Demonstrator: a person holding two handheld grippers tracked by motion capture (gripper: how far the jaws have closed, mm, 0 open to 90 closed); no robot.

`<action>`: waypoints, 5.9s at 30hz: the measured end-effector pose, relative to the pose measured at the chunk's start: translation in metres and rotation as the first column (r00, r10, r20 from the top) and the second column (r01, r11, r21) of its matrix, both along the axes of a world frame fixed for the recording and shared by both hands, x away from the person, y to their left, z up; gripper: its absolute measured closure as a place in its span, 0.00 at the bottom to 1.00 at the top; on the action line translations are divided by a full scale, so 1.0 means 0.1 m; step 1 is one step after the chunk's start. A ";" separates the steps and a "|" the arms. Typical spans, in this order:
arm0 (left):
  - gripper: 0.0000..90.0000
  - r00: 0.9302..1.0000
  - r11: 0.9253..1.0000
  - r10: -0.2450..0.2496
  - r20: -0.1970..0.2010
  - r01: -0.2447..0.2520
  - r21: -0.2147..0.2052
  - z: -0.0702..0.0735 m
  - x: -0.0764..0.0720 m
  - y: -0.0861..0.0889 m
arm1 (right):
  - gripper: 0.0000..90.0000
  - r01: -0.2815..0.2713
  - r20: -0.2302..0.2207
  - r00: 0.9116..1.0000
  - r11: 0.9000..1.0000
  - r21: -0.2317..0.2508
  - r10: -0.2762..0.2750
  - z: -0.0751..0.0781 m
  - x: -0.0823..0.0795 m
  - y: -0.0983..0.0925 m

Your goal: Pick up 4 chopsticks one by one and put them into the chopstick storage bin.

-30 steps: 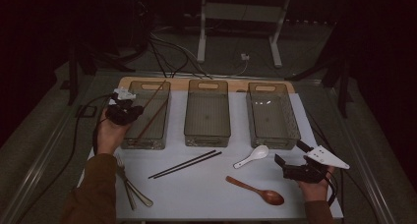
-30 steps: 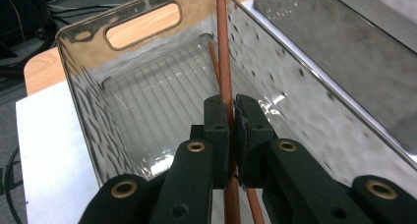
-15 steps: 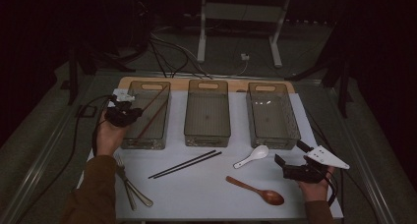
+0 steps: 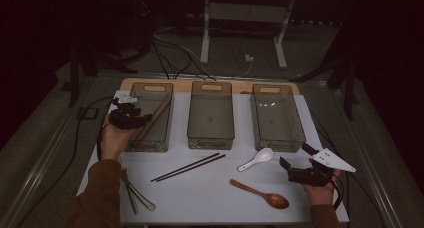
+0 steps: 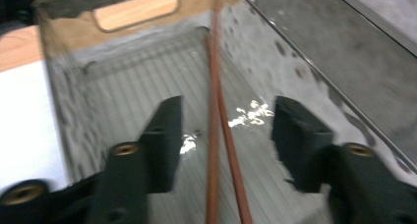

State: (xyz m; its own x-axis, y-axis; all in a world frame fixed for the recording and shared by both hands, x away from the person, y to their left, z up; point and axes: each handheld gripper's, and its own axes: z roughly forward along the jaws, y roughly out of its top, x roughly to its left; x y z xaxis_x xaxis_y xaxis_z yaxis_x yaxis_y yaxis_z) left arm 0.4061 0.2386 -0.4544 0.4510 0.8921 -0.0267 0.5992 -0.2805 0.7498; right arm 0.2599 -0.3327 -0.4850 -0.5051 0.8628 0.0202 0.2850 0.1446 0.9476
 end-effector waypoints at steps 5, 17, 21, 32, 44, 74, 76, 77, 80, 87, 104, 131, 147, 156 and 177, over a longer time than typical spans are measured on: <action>0.36 1.000 0.999 0.021 0.013 -0.021 0.028 0.01 -0.04 0.01 | 0.00 0.000 0.000 1.000 1.000 -0.002 0.000 0.00 0.00 0.00; 0.22 0.999 0.999 0.032 0.037 -0.031 -0.017 0.06 -0.13 0.08 | 0.00 0.002 -0.001 1.000 1.000 0.001 -0.002 0.00 0.00 0.00; 0.19 0.999 0.998 0.029 0.045 -0.027 -0.050 0.10 -0.16 0.08 | 0.00 0.001 -0.001 1.000 1.000 0.000 -0.001 0.00 0.00 0.00; 0.09 0.998 0.996 -0.008 0.063 0.014 -0.092 0.19 -0.24 0.05 | 0.00 0.001 -0.001 1.000 1.000 0.001 -0.001 0.00 0.00 0.00; 0.01 0.994 0.986 -0.069 0.082 0.080 -0.143 0.27 -0.36 -0.03 | 0.00 0.001 -0.002 1.000 1.000 0.004 -0.001 0.00 0.00 0.00; 0.01 0.954 0.946 -0.257 0.151 0.281 -0.164 0.26 -0.72 -0.57 | 0.00 -0.002 0.001 1.000 1.000 0.005 0.002 0.00 0.00 0.00; 0.01 0.954 0.943 -0.261 0.146 0.284 -0.171 0.25 -0.75 -0.60 | 0.00 -0.002 0.000 1.000 1.000 0.004 0.002 0.00 0.00 0.00; 0.01 0.954 0.943 -0.263 0.143 0.285 -0.169 0.24 -0.75 -0.62 | 0.00 -0.002 0.000 1.000 1.000 0.005 0.002 0.00 0.00 0.00; 0.01 0.952 0.941 -0.275 0.132 0.295 -0.167 0.21 -0.78 -0.66 | 0.00 -0.001 0.001 1.000 1.000 0.005 0.001 0.00 0.00 0.00; 0.01 0.942 0.930 -0.316 0.113 0.331 -0.159 0.15 -0.84 -0.79 | 0.00 -0.001 0.001 1.000 1.000 0.005 0.001 0.00 0.00 0.00; 0.01 0.929 0.920 -0.363 0.073 0.370 -0.126 -0.03 -0.86 -1.00 | 0.00 -0.001 0.003 1.000 1.000 0.007 0.001 0.00 0.00 -0.01; 0.01 0.915 0.915 -0.402 -0.014 0.402 -0.045 -0.33 -0.86 -1.19 | 0.00 -0.001 0.003 1.000 1.000 0.006 0.001 0.00 0.00 0.00; 0.19 0.921 0.922 -0.381 -0.076 0.385 0.049 -0.46 -0.84 -1.28 | 0.00 -0.001 0.004 1.000 1.000 0.008 0.001 0.01 0.00 -0.01; 0.53 0.894 0.893 -0.432 -0.117 0.442 0.079 -0.56 -0.84 -1.39 | 0.00 -0.001 0.003 1.000 1.000 0.009 0.001 0.01 0.00 -0.01; 0.97 0.851 0.847 -0.501 -0.161 0.520 0.114 -0.61 -0.82 -1.44 | 0.00 0.002 0.000 1.000 1.000 0.003 -0.002 0.00 0.00 -0.01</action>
